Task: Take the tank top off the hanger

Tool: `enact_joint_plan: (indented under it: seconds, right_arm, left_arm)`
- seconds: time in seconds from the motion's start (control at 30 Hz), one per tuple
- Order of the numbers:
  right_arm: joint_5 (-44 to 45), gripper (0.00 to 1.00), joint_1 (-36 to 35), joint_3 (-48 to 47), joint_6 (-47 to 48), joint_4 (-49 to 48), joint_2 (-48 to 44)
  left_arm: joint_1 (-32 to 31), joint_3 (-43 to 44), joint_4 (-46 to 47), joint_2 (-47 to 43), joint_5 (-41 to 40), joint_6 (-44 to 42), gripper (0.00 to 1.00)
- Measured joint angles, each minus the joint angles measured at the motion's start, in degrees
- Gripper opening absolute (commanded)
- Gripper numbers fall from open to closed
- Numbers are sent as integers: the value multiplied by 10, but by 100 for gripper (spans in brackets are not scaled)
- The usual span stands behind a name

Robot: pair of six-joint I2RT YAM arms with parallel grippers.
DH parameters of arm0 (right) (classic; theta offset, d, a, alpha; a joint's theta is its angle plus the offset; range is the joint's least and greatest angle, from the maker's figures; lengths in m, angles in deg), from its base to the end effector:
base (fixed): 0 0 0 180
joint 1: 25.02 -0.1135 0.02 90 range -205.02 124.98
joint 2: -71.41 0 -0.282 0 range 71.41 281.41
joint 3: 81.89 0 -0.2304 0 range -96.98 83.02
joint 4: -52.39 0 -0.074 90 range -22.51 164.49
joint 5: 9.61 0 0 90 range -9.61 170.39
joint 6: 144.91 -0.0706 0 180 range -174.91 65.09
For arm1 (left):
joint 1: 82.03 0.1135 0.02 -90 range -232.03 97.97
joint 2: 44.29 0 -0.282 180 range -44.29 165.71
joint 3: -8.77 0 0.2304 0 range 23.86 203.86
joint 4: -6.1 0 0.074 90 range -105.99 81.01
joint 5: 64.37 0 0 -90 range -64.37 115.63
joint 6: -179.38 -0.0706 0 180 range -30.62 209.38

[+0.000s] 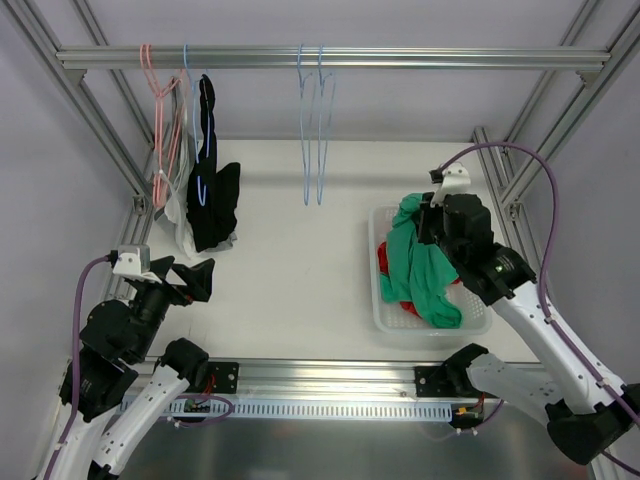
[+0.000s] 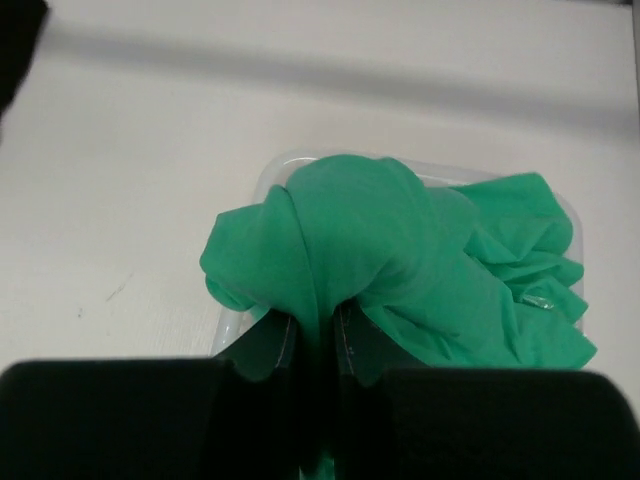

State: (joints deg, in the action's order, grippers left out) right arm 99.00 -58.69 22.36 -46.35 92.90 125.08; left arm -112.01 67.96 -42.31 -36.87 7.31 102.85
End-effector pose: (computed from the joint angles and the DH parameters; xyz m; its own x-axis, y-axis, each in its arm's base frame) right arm 0.1790 0.0922 0.3827 -0.2195 -0.3157 -0.9231 -0.3096 0.9198 -0.2410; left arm 0.0316 0.0074 0.3392 0.0022 -0.2565 -0.9665 0.2088 0.9453 -0.2505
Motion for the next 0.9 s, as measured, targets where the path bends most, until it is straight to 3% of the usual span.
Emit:
enact_joint_plan:
  seconds: [0.27,0.47,0.57,0.7,0.9]
  right_arm:
    - [-149,0,176,224,-204,-143,4]
    - [-249,0,167,327,-335,-236,45]
    - [-248,0,147,327,-357,-236,-3]
    - [-173,0,148,305,-351,-185,-46]
    - [-110,0,196,263,-311,-155,72]
  left_arm:
    - [0,-4,0,-27,-12,7,99]
    - [0,-5,0,-30,-18,7,99]
    - [0,-5,0,-29,-18,7,99]
    - [0,-5,0,-22,-17,7,99]
    - [0,-5,0,-15,-16,7,99]
